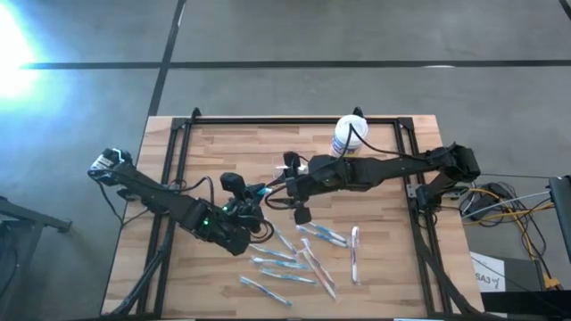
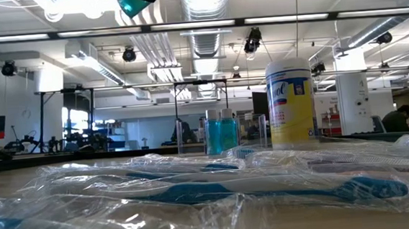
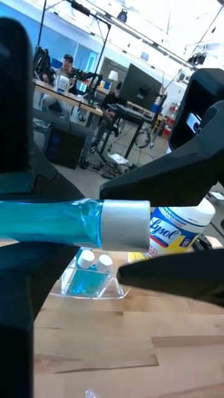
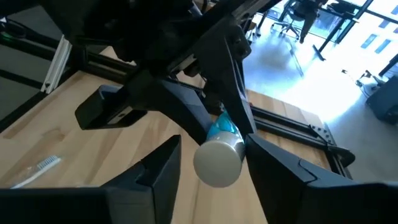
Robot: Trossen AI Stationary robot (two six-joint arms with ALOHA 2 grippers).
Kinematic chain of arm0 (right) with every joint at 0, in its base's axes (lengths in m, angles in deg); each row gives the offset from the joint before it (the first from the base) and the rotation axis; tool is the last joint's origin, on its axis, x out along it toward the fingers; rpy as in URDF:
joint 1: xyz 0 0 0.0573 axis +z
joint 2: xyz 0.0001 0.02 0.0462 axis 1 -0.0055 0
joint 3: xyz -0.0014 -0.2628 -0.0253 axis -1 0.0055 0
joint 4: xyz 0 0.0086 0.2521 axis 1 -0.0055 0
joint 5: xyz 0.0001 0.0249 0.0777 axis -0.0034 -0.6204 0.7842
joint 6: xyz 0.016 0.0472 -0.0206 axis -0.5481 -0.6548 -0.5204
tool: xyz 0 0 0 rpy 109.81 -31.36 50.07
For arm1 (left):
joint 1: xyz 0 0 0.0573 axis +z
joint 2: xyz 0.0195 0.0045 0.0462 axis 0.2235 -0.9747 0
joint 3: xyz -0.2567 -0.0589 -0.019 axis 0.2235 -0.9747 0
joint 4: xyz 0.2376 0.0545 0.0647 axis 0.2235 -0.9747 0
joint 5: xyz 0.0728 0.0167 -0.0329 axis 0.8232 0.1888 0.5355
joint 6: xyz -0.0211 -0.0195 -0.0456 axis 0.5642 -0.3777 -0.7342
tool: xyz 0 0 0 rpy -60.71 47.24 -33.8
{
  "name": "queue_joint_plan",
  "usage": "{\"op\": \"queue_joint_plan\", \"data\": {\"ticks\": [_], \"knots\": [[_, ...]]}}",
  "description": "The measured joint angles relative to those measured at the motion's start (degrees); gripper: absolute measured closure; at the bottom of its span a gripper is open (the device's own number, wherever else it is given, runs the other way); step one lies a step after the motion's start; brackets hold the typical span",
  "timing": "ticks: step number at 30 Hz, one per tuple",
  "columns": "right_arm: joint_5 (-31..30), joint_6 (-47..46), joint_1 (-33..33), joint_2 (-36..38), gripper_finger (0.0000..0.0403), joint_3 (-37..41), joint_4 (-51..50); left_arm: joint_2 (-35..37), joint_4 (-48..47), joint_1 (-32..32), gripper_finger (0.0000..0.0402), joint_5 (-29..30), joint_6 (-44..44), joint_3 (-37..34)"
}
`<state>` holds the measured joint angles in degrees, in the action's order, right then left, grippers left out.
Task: Pick & Place toothbrushing station
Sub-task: Put the blue mouthwash into the transparent organizer
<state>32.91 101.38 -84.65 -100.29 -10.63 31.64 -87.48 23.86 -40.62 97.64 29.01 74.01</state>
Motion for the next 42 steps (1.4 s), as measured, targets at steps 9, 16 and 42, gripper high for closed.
{"op": "queue_joint_plan", "data": {"ticks": [9,16,42], "knots": [[-0.4,-0.1,-0.1,0.0,0.0316,0.0,0.0,0.0,0.3,0.2,0.0329,0.0,-0.9,0.0],[-0.3,-1.9,-0.1,0.0,0.0316,0.0,-0.4,0.0,0.4,0.2,0.0327,-0.2,-0.9,0.0],[0.2,-2.5,-0.3,5.4,0.0317,-0.4,-20.4,1.1,-2.6,-9.3,0.0187,0.0,-4.6,0.0]]}}
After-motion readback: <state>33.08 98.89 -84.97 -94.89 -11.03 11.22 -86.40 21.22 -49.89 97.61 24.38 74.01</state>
